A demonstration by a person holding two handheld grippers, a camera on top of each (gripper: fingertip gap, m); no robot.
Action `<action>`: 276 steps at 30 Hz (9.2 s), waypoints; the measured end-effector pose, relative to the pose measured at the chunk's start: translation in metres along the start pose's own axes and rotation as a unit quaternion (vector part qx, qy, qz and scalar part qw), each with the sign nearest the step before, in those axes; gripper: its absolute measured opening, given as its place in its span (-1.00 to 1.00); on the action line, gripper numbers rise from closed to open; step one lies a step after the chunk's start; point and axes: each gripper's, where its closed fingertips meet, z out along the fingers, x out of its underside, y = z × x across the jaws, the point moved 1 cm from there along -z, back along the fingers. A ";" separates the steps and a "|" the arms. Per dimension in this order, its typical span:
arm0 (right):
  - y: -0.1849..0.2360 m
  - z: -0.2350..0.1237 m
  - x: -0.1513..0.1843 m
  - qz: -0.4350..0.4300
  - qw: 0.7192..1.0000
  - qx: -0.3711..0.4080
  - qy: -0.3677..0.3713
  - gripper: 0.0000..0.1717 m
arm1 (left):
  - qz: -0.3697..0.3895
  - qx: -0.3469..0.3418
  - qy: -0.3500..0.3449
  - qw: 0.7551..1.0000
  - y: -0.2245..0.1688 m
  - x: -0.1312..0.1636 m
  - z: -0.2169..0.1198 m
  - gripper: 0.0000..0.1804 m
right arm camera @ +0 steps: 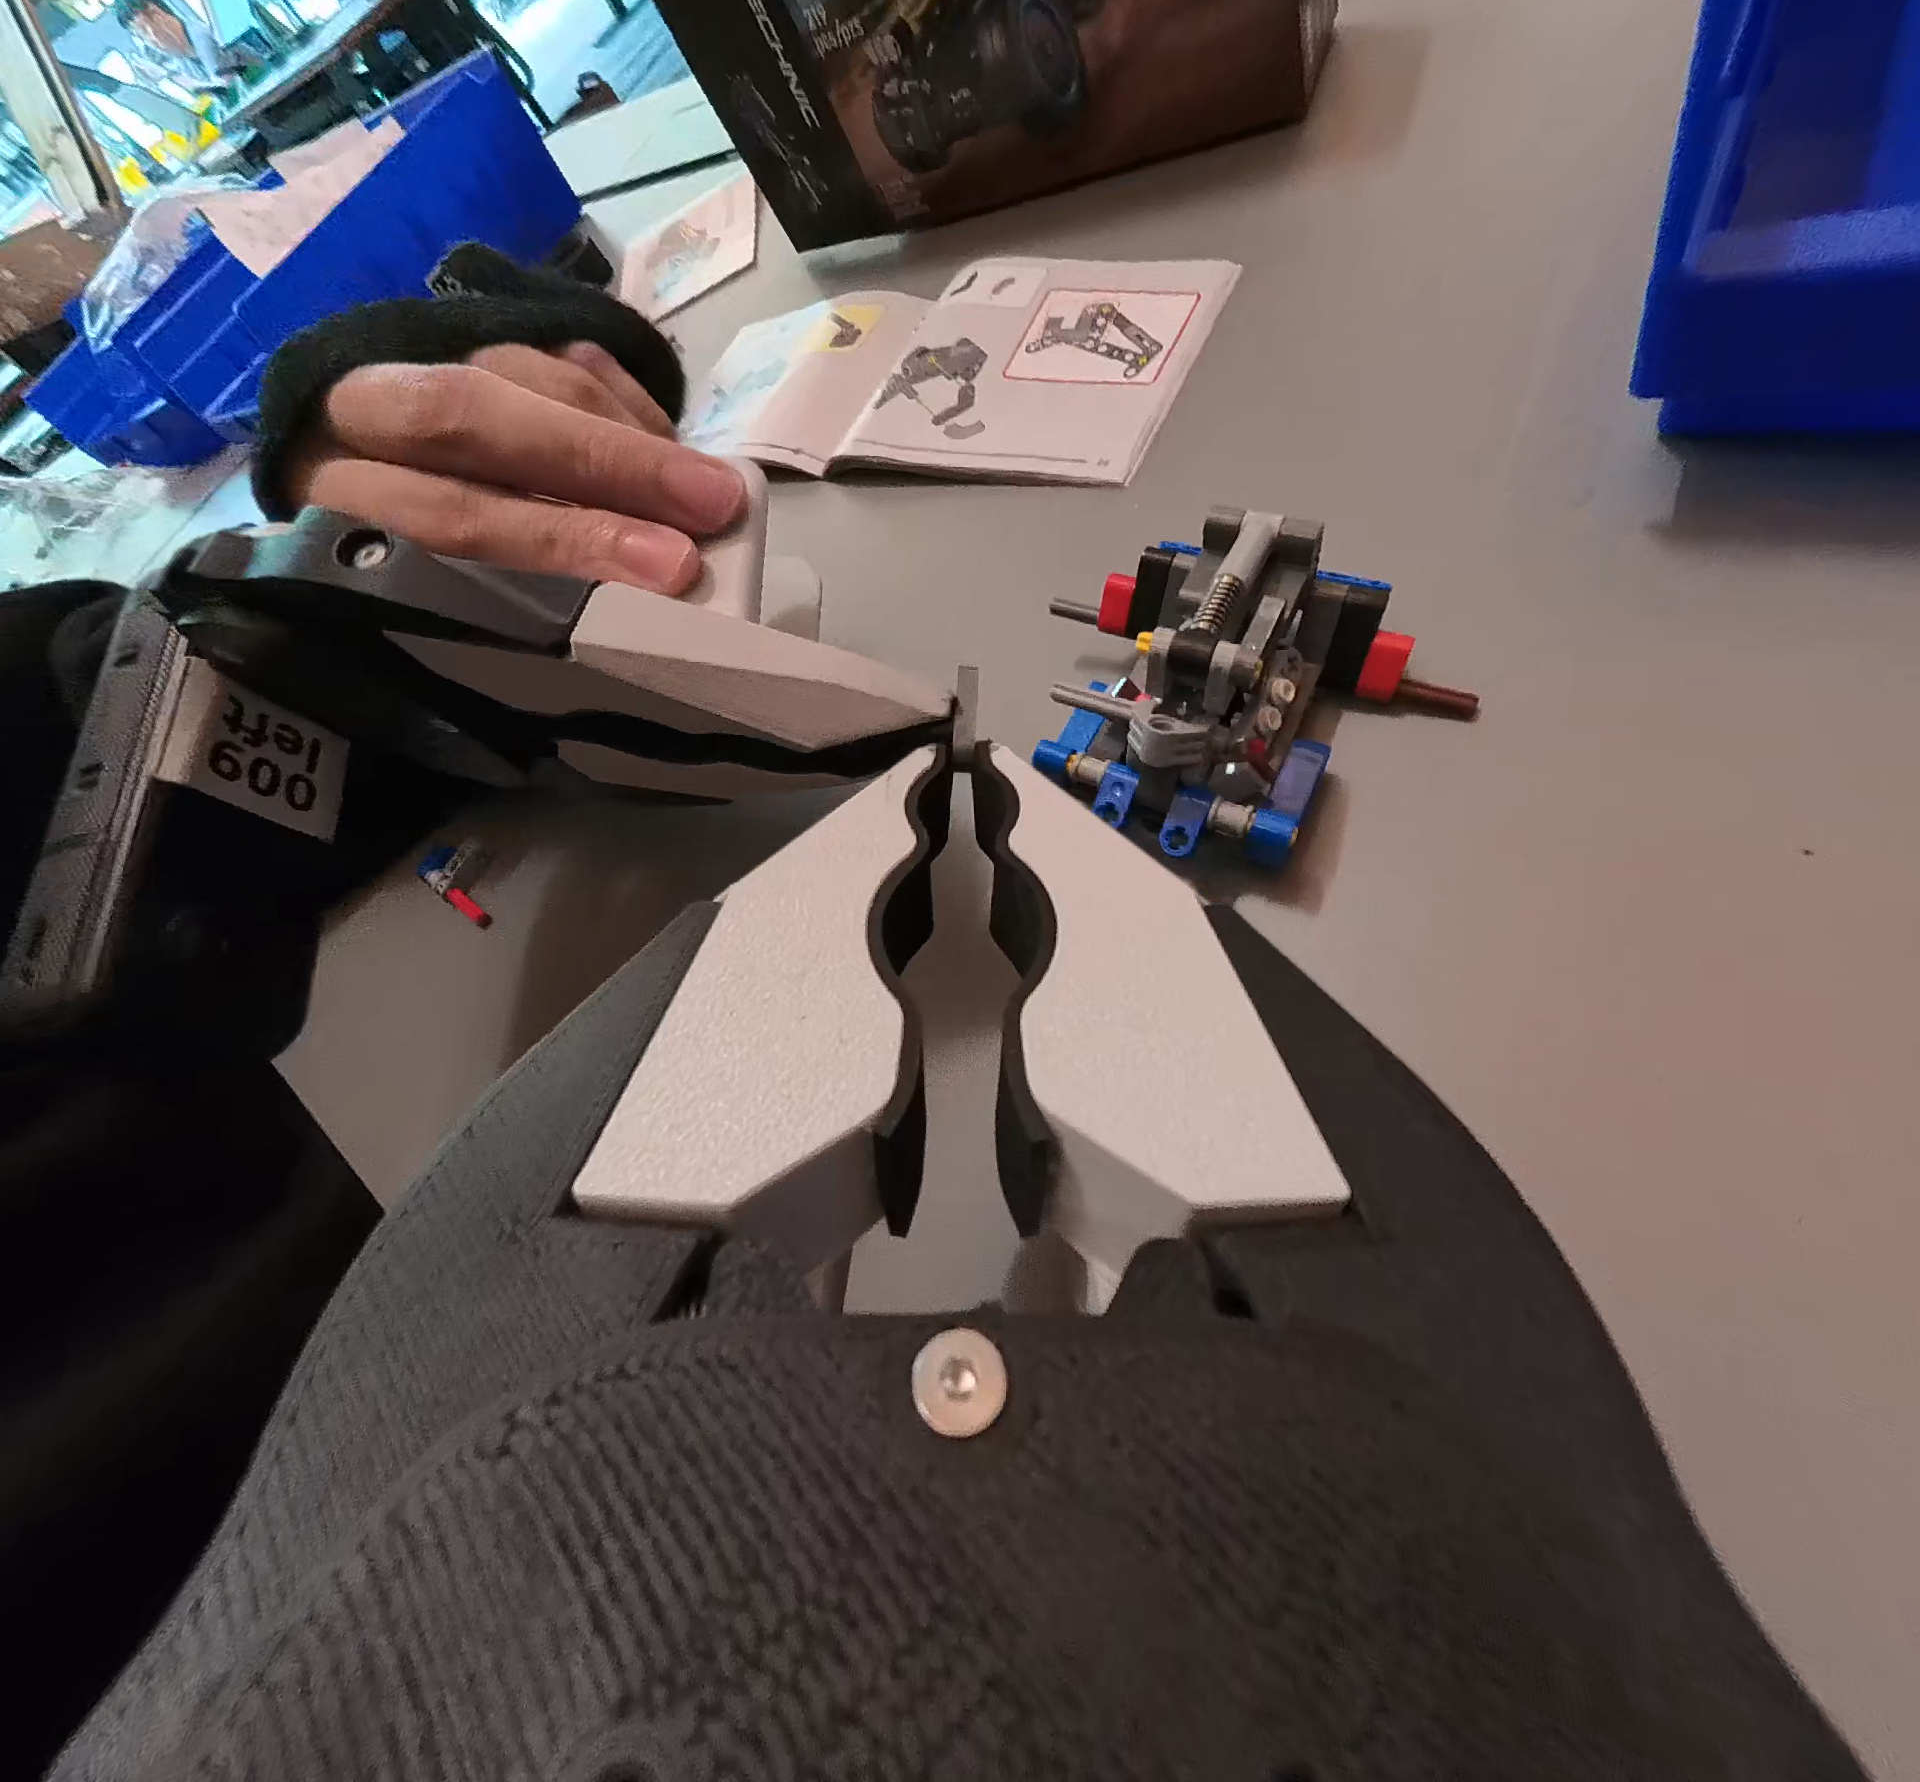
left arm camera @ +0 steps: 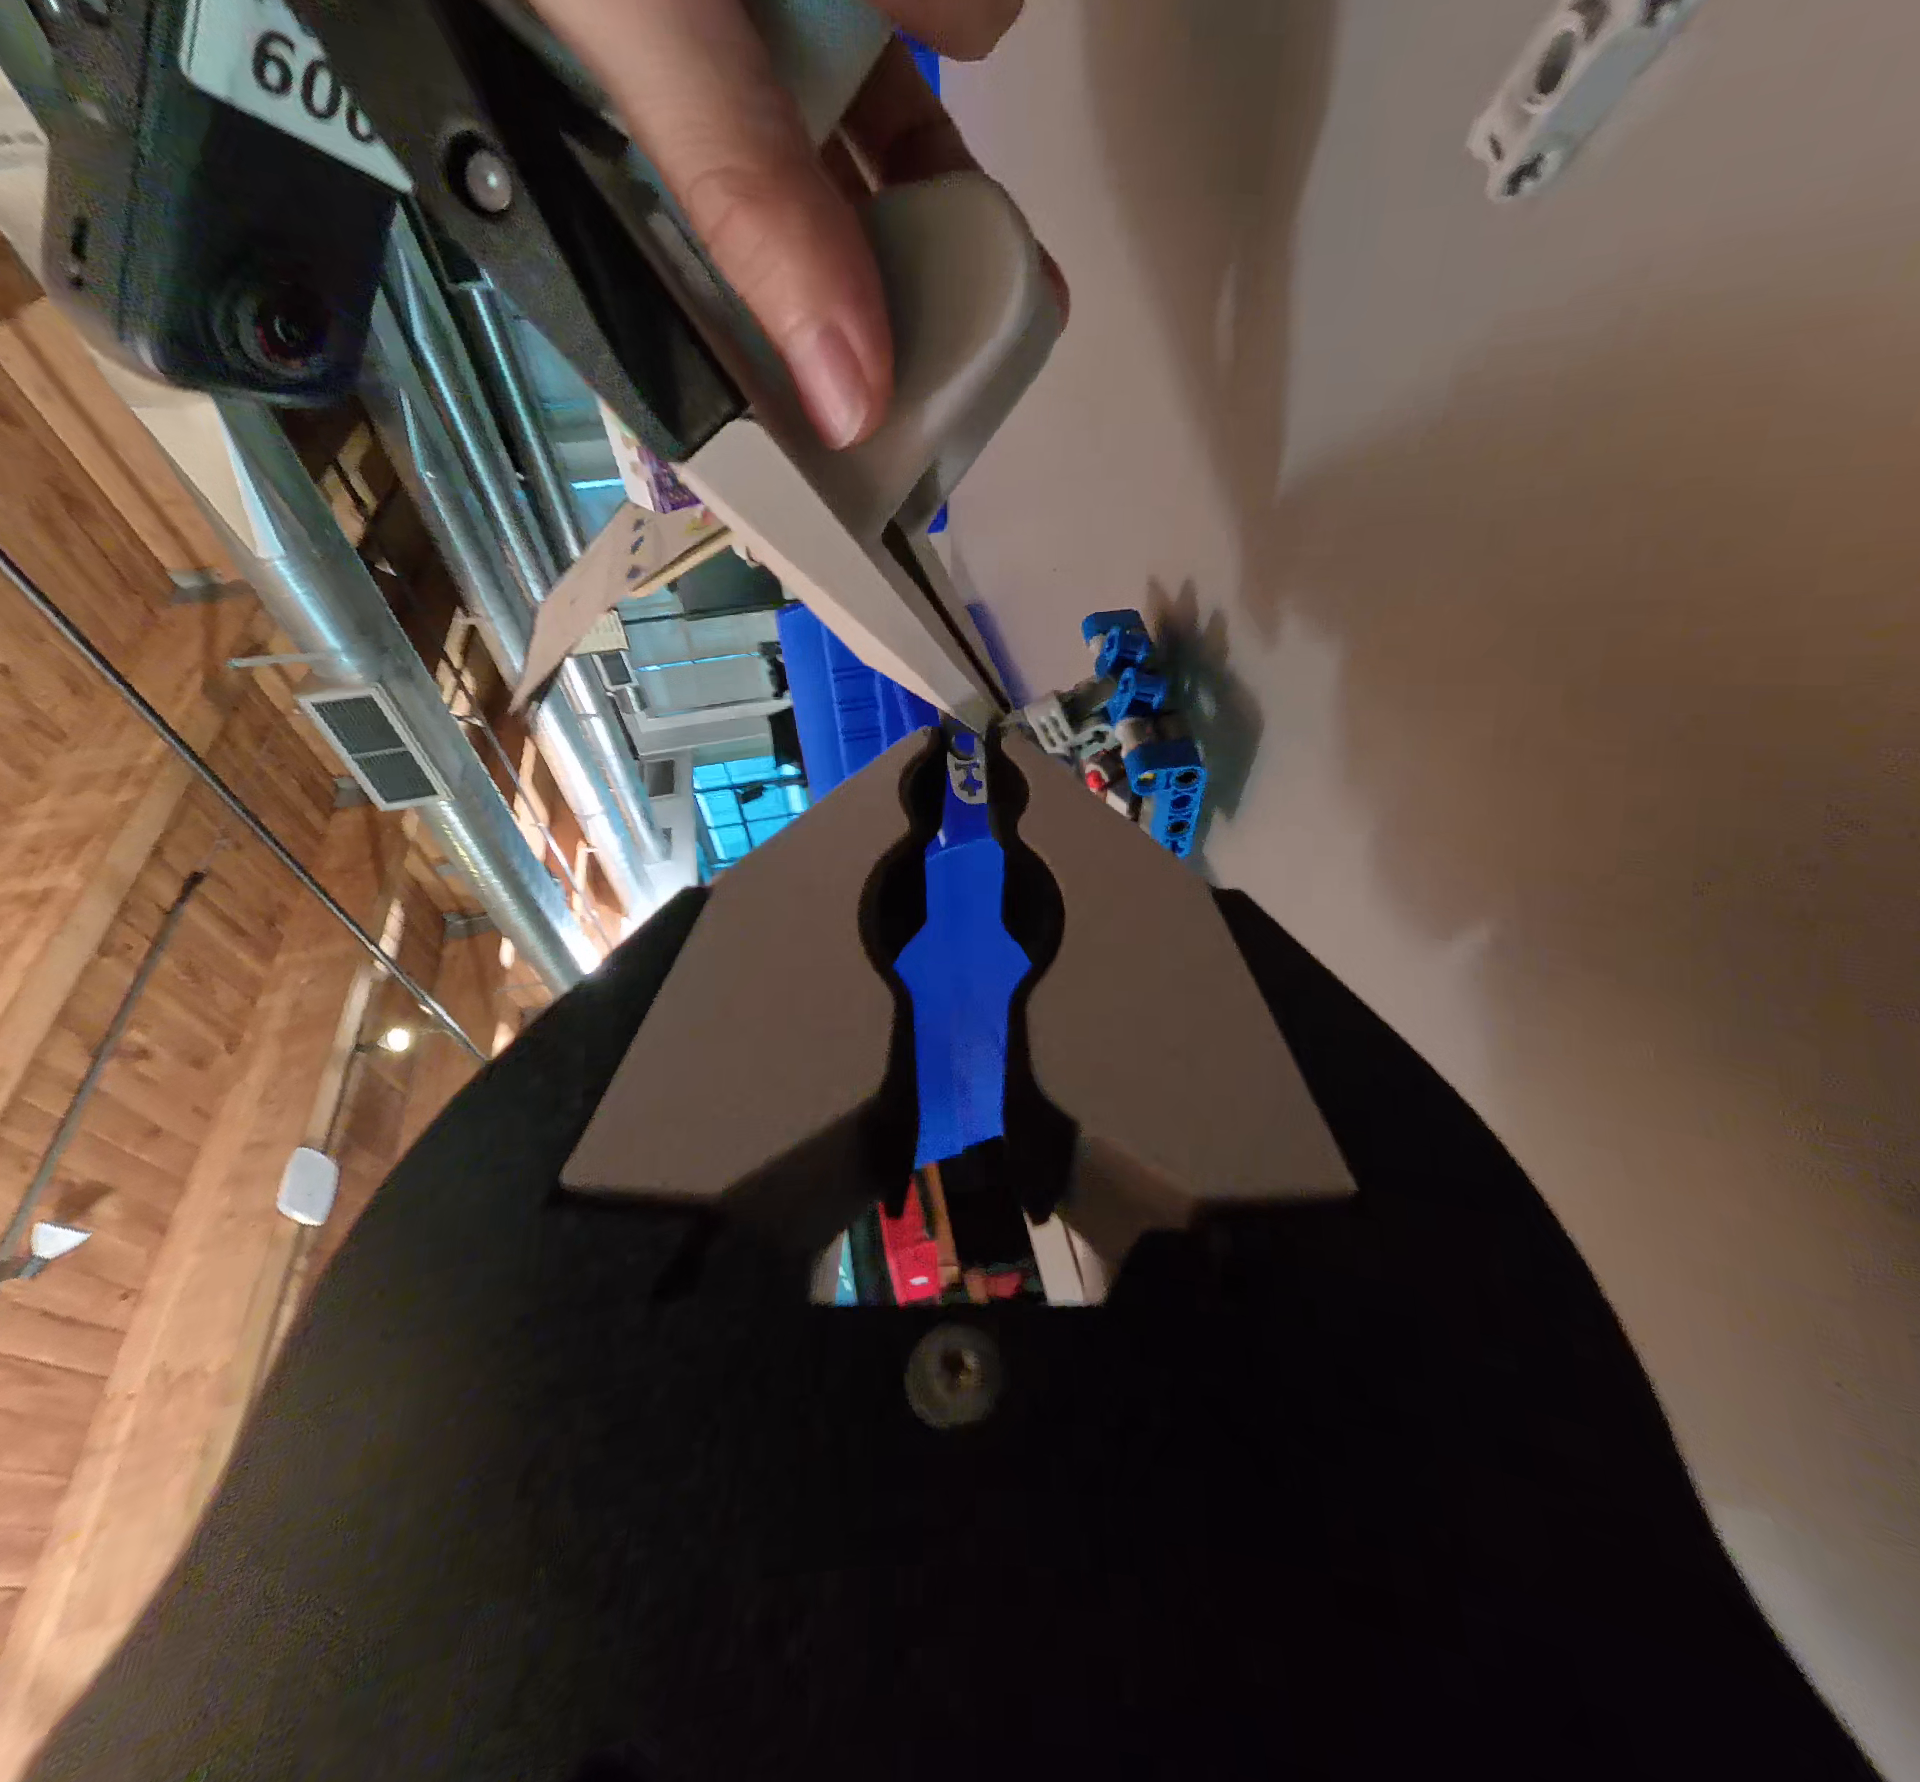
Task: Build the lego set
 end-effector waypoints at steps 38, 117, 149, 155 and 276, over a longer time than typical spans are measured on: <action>-0.003 0.008 0.001 -0.057 0.998 0.031 0.022 -0.99 | -0.031 0.044 -0.023 0.998 -0.006 0.010 0.004 -0.96; -0.021 0.006 -0.034 -0.071 0.996 0.039 -0.031 -0.82 | -0.217 0.100 -0.023 0.971 0.009 0.042 0.015 -0.96; -0.001 0.006 -0.037 -0.028 0.998 -0.023 -0.059 -0.99 | -0.179 0.067 -0.072 0.979 0.021 0.026 0.001 -0.95; 0.003 0.009 -0.037 -0.030 0.998 -0.030 -0.055 -0.99 | -0.176 0.063 -0.084 0.979 0.022 0.023 -0.001 -0.94; -0.065 0.024 -0.026 -0.182 0.983 0.023 0.009 -0.92 | 0.037 -0.018 -0.148 0.988 -0.005 0.048 0.038 -0.97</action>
